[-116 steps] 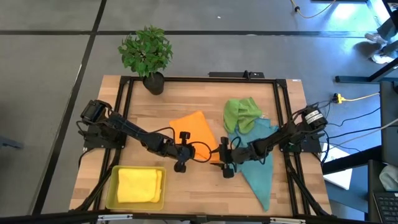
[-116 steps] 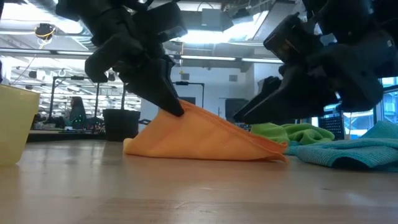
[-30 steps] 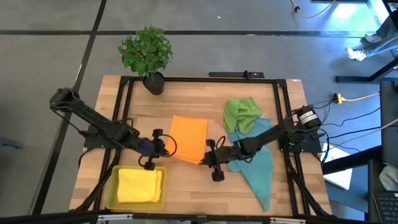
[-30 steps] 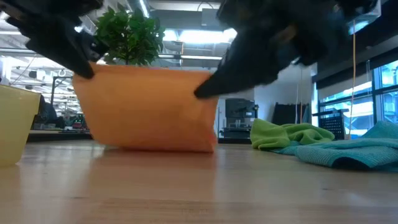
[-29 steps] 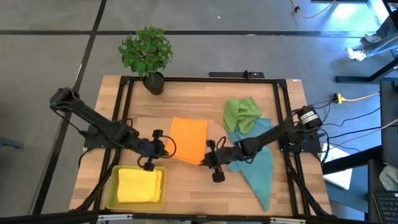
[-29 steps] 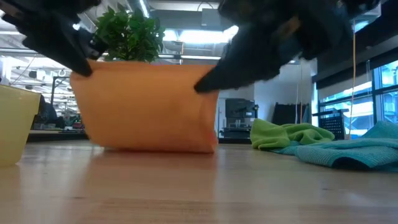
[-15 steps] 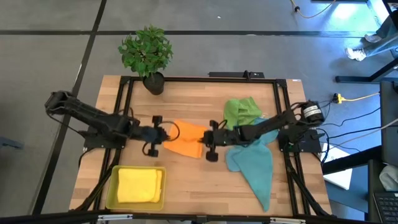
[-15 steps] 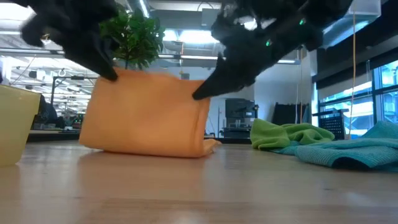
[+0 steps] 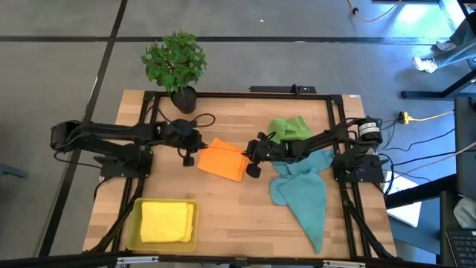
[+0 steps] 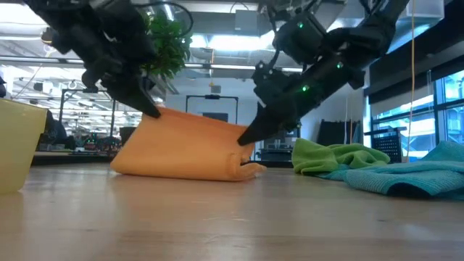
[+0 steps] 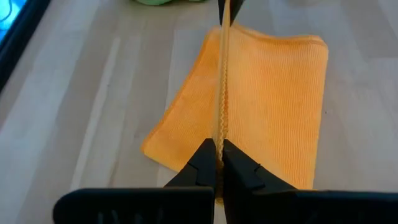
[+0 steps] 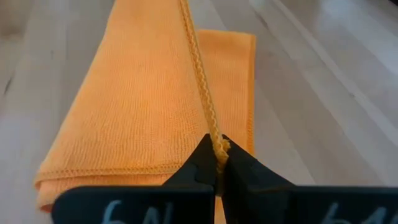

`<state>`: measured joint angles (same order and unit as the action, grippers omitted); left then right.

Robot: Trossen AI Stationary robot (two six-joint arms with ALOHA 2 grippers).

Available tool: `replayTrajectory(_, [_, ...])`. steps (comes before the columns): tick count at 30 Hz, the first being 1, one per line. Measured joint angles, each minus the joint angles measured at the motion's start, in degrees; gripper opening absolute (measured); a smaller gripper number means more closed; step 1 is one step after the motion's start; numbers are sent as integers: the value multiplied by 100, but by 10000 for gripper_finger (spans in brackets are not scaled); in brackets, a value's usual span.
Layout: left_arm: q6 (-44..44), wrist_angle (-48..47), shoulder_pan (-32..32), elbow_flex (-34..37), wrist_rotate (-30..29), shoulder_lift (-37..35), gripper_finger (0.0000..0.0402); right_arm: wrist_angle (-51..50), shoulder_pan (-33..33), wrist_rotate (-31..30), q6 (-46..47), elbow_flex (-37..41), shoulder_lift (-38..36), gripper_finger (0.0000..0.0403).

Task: Fold microfiber towels
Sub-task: Fold the orange microfiber cloth

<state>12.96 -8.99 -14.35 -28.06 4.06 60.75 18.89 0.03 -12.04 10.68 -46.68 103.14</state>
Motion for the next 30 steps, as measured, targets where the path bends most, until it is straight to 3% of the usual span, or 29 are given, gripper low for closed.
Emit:
replayTrajectory(5, [164,392,-331,230,382,57,0,64,-22,112,133,-2,187,5])
replayTrajectory(12, [180,583,-402,234,368,353,5,-36,38,110,328,11,177,6])
replayTrajectory(23, [76,691,-413,239,-316,463,95,-542,103,-332,859,34,188,6])
replayTrajectory(30, [-45,724,-405,239,-352,461,105,-527,103,-563,850,32,188,15])
